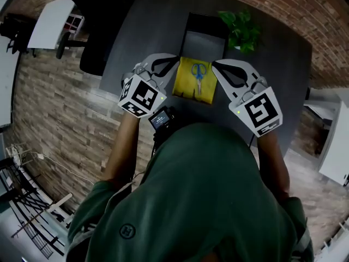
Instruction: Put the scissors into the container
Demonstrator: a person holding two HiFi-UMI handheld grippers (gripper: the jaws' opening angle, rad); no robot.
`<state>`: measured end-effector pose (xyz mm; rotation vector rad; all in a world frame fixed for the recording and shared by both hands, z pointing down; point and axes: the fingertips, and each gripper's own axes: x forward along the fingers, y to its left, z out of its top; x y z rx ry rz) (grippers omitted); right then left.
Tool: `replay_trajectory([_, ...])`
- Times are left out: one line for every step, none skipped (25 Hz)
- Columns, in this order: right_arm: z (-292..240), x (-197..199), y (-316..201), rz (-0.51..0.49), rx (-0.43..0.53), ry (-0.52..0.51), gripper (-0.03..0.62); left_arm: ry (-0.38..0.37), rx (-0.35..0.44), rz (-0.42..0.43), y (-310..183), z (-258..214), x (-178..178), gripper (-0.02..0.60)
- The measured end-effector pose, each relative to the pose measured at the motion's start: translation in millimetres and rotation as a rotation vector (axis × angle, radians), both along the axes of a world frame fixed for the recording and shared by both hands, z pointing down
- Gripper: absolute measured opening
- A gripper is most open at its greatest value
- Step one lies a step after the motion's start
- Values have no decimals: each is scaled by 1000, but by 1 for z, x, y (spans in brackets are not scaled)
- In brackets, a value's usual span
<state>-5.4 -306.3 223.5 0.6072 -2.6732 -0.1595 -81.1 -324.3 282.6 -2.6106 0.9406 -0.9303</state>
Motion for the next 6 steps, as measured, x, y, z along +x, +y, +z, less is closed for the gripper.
replay_trajectory([-2,1,2,-1,2,0,6,0,1,-2,2,-1,1,2])
replay_trajectory([-3,2,4,-1,4,0,6,1,1,-3,4,-1,1,2])
replay_trajectory([-5,4,6,-1,7,0,6,1,2,-5,7,-2,1,2])
replay_trajectory([-6,5,9,0,9,1,6,2,2,-6,9,-2,2,2])
replay_trajectory([-8,6,11,1,12,1,6,3,2,-8,12,-3,2,2])
replay_trajectory([-9,7,13,3,14,1,6,3,2,-10,15,-3,2,2])
